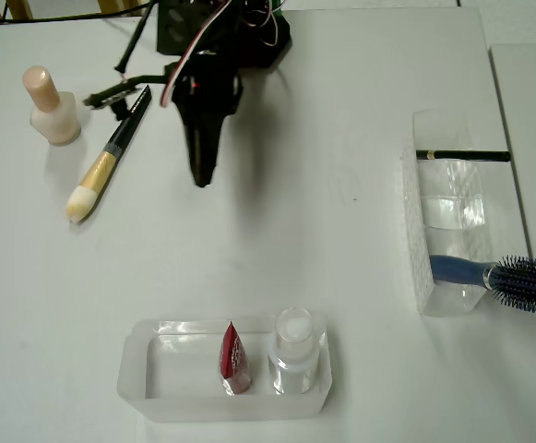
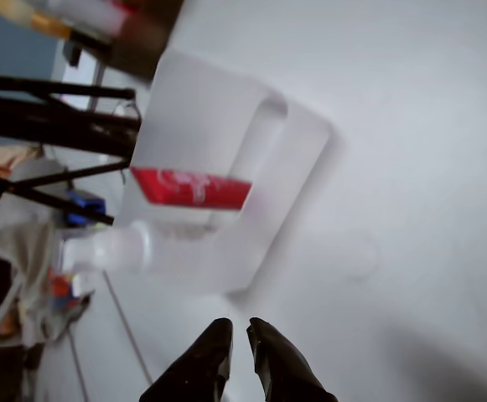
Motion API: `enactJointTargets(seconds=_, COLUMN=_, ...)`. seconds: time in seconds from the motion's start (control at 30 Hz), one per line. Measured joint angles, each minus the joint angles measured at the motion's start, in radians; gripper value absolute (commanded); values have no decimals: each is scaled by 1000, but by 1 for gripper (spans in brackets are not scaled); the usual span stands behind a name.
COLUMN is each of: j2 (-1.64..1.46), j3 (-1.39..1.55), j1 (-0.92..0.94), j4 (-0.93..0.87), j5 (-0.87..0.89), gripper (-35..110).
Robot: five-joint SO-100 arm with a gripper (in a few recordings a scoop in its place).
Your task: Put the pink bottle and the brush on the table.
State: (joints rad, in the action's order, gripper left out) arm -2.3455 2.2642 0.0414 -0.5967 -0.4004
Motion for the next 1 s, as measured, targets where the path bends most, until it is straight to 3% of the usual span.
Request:
enactJointTargets(seconds=0.27, j2=-299, j3=313, j1=-15, j4=6, j5=216, gripper=0)
enactJointTargets(seconds=0.53, j2=-640, j3=629, j1=-35, j4=-41, j5=241, gripper=0)
enactJointTargets(seconds=1.0, j2=-891, j3=779, j1=-41, j4=-215, j5=276, gripper=0)
